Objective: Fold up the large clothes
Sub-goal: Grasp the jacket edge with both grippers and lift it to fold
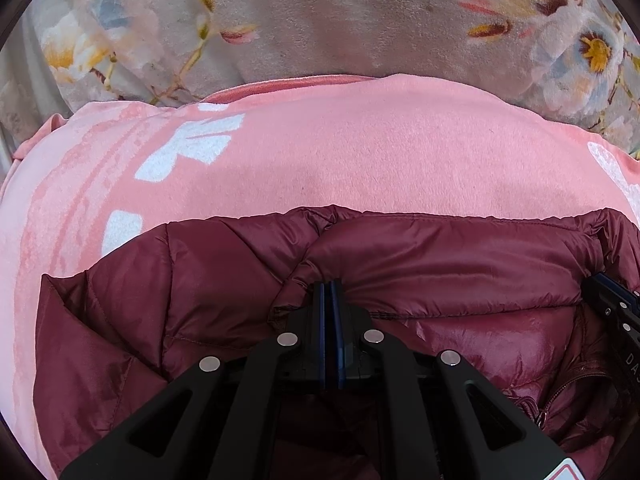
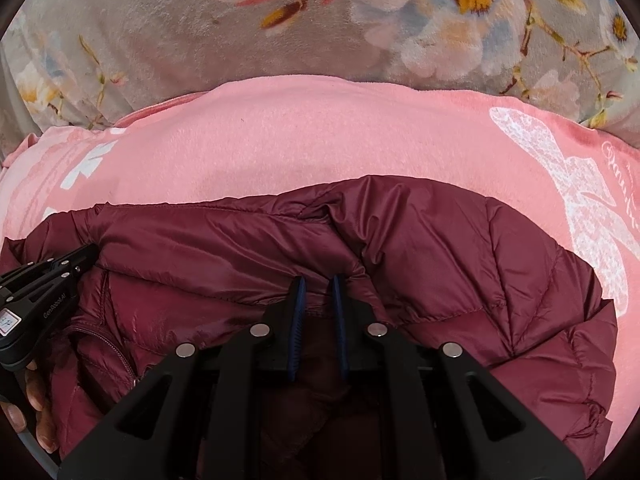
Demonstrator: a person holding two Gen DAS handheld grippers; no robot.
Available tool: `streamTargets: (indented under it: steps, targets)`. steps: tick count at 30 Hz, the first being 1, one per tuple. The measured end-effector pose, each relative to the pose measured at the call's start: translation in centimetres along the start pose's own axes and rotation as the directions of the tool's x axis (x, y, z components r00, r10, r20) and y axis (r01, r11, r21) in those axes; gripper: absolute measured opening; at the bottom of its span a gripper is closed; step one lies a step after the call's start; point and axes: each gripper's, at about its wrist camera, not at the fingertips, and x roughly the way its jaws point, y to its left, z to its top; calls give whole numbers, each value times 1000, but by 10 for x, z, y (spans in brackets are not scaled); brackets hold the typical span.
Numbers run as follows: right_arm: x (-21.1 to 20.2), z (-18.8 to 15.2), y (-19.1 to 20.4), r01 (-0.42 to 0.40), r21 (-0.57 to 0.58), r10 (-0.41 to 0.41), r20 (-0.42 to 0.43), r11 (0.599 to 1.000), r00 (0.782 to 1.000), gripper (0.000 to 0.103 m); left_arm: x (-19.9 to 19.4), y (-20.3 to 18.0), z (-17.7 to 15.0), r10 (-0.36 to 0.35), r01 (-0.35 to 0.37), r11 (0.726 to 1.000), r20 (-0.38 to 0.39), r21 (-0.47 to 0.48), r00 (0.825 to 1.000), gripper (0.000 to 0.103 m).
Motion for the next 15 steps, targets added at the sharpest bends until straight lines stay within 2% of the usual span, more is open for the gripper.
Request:
streamTargets:
  steps: [8, 11, 13, 15]
  targets:
    - [1, 1, 2, 16, -17, -16, 2, 1000, 1000, 13, 1, -4, 0, 32, -32, 999, 2, 21, 999, 9]
    - [-2, 2, -9, -49, 24, 49, 6, 998, 999, 16, -2, -9, 0, 77, -77, 996, 8, 47, 997, 9]
    - [-23, -4, -23, -74, 85, 73, 15, 994, 997, 16, -16, -7, -6, 119, -119, 992, 4, 48, 993, 10]
    - [-62, -18, -41, -117, 144, 111, 51, 983, 993, 33, -43, 3, -19, 45, -45, 999, -2, 17, 999, 10]
